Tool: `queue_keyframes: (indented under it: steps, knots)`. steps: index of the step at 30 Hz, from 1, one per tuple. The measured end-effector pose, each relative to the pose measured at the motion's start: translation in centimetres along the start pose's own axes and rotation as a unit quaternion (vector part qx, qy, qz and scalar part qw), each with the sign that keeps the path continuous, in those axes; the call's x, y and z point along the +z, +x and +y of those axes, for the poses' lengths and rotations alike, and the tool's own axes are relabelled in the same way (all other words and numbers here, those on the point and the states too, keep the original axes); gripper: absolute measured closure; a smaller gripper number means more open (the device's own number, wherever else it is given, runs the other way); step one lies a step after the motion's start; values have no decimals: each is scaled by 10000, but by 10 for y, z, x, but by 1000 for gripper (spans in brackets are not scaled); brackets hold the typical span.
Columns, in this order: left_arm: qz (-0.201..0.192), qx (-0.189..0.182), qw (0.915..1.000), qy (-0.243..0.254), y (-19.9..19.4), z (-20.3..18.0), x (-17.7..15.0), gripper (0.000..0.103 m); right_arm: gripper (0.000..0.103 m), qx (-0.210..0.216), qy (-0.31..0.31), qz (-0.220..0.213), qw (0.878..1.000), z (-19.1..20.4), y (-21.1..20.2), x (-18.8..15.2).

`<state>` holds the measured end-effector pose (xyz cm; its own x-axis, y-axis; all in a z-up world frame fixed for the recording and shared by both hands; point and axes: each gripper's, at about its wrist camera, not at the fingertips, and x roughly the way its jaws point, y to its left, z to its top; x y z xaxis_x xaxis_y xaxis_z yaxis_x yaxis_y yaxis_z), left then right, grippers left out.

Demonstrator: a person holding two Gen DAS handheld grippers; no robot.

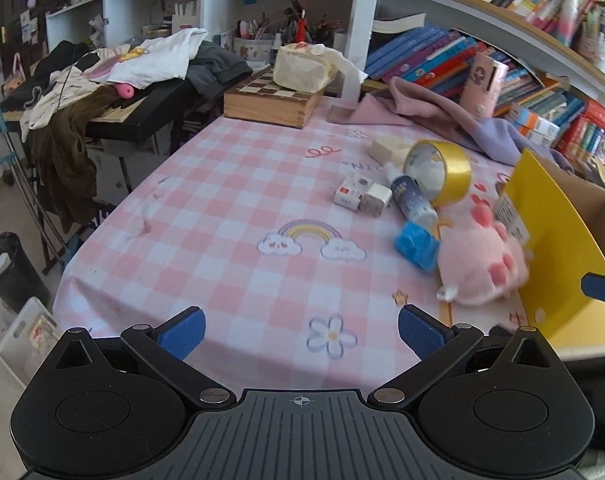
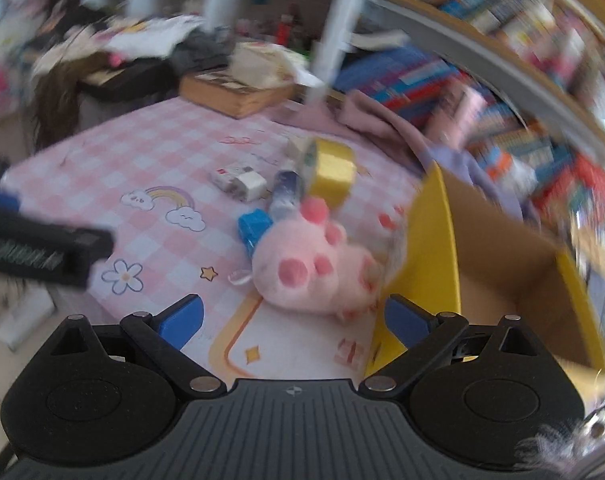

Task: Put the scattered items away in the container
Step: 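Move the right tool toward the pink pig plush while the left tool approaches the blue bag, then close the right gripper on the pig plush while the left gripper closes on the blue bag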

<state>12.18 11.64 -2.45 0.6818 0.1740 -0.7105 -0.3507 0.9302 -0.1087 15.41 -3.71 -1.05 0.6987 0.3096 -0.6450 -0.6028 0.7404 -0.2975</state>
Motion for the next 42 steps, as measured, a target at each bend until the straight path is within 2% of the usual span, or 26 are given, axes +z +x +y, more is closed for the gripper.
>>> queue_keyframes:
  steps: [3, 9, 13, 16, 18, 20, 21, 23, 27, 33, 38, 42]
  knots:
    - [-7, -60, 9999, -91, 11, -3, 11, 0, 4, -98, -832, -189, 9963, 10, 9, 4]
    - [104, -246, 9996, 40, 36, -20, 35, 2, 4, -174, -1563, -103, 9875, 3, 32, 13]
    - [287, -449, 9981, 305, 59, -33, 52, 13, 5, 13, -1983, 117, 9801, -1, 48, 19]
    - [402, -588, 9965, 447, 77, -41, 63, 22, 15, 303, -2045, 321, 9779, -6, 60, 23]
    - [502, -674, 9948, 584, 89, -47, 68, 24, 26, 427, -2034, 402, 9773, -9, 67, 24]
    - [604, -741, 9916, 869, 101, -59, 71, 29, 30, 530, -1996, 468, 9773, -12, 72, 26]
    - [654, -793, 9895, 1017, 107, -64, 71, 34, 31, 577, -1977, 492, 9773, -13, 74, 27]
    - [778, -920, 9859, 1165, 118, -74, 73, 40, 32, 684, -1933, 539, 9773, -15, 78, 28]
    - [1059, -1173, 9797, 1233, 136, -87, 74, 59, 31, 766, -1904, 546, 9772, -18, 80, 27]
    - [1213, -1377, 9748, 1272, 145, -96, 74, 68, 30, 797, -1750, 630, 9793, -26, 87, 30]
    - [1207, -1264, 9791, 1044, 141, -88, 75, 74, 29, 826, -1802, 608, 9783, -26, 91, 31]
    - [1066, -1119, 9865, 548, 124, -65, 78, 76, 28, 772, -1872, 613, 9774, -24, 94, 28]
